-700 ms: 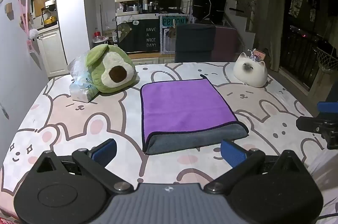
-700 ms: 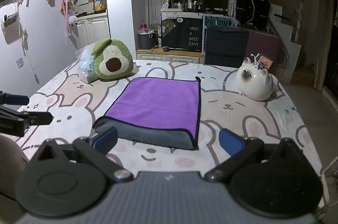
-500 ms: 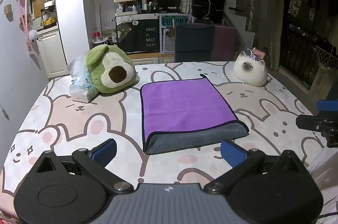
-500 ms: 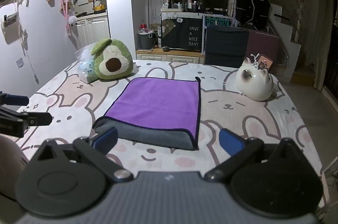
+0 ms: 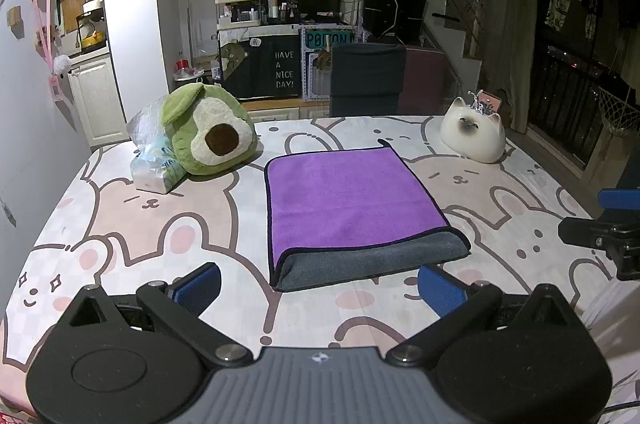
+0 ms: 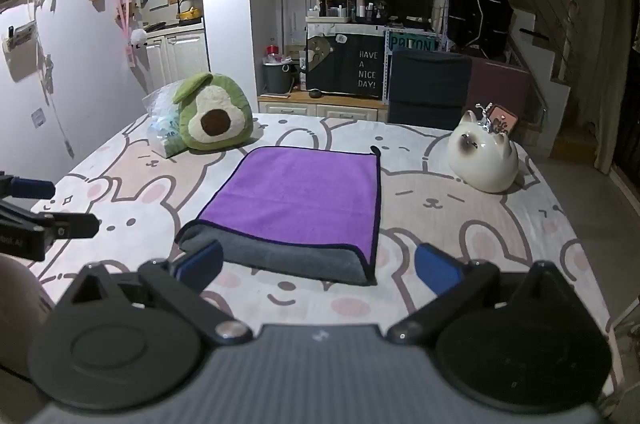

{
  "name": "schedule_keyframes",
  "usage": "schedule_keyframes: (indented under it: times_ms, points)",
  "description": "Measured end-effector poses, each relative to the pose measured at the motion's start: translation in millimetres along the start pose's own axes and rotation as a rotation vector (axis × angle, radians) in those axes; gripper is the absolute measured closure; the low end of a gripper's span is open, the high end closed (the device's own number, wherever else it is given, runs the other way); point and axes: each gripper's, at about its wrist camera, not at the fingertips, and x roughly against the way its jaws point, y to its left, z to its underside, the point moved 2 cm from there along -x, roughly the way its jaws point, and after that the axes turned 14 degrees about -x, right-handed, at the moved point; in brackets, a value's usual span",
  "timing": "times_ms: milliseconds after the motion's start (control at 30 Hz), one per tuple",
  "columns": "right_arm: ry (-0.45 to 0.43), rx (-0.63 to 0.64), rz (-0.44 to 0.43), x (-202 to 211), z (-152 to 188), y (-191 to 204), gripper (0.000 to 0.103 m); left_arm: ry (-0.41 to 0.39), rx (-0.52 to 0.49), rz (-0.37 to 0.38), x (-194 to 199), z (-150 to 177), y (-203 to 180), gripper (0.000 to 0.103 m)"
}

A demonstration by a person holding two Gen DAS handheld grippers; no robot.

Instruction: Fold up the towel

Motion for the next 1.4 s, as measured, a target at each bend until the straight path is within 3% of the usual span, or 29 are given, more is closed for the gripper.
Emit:
schedule_keyframes:
  times_ms: [1400]
  points:
    - [-0.003,-0.005,-0.003,0.9,0.8,-0.2,0.000,0.004,0.006,0.004,-5.4,2.9,-1.5,0.000]
